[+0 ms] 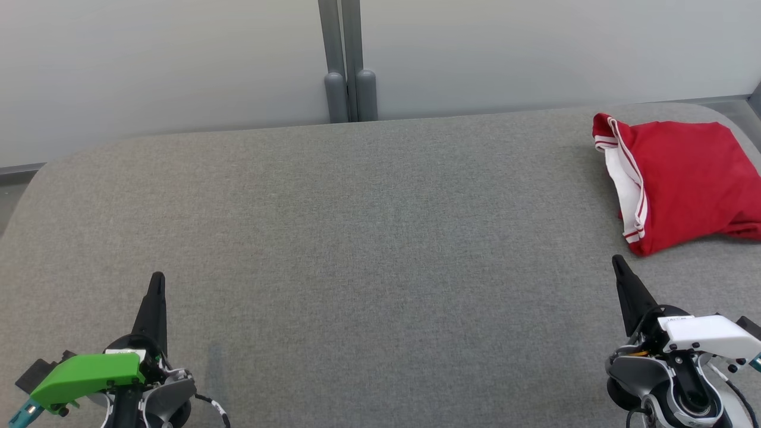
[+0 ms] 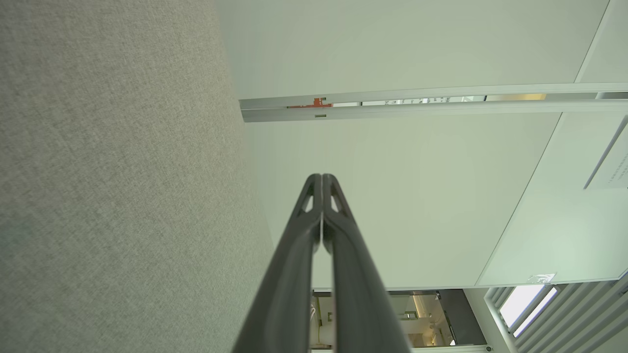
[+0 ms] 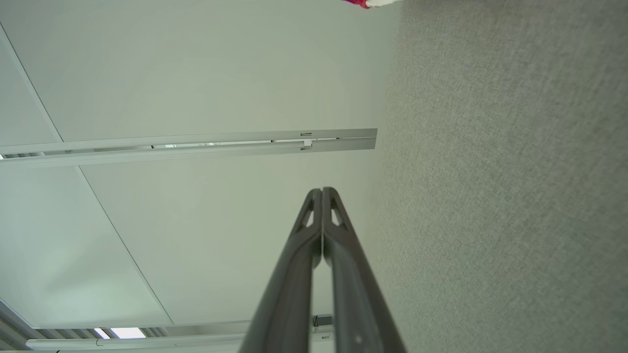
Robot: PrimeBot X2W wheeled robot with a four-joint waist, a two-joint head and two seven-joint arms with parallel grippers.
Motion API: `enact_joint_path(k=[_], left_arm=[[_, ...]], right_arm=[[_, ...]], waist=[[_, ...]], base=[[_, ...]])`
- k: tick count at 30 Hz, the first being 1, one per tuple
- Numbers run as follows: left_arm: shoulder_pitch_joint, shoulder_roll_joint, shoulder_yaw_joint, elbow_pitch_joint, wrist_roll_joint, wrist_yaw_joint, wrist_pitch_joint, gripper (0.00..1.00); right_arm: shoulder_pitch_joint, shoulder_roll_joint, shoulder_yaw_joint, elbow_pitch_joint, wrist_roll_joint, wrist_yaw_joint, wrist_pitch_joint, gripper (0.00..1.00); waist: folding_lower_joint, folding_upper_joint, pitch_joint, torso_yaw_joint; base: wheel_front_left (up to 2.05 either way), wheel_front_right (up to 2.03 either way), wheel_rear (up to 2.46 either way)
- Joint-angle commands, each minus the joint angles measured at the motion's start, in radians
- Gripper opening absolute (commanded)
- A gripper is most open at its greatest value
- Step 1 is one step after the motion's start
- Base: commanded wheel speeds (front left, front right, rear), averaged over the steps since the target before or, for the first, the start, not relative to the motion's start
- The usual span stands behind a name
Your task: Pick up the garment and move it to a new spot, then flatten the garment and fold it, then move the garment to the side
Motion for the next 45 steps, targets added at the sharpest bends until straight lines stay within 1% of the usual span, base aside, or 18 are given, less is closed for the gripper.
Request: enact_joint_path(k=[1,45], left_arm=[[-0.012,0.004,0.001,0.001,0.002,-0.005,0.004,0.0],[-0.012,0.004,0.001,0.001,0.002,-0.005,0.003,0.0]], right_arm=[[-0.005,-0.004,0.001,0.001,0.007,0.0,0.003,0.0],[-0.005,-0.004,0.001,0.001,0.007,0.0,0.003,0.0]], waist=[[0.0,0.0,0.0,0.0],[0.0,0.0,0.0,0.0]], base=[[0.0,0.0,0.0],[0.0,0.0,0.0]])
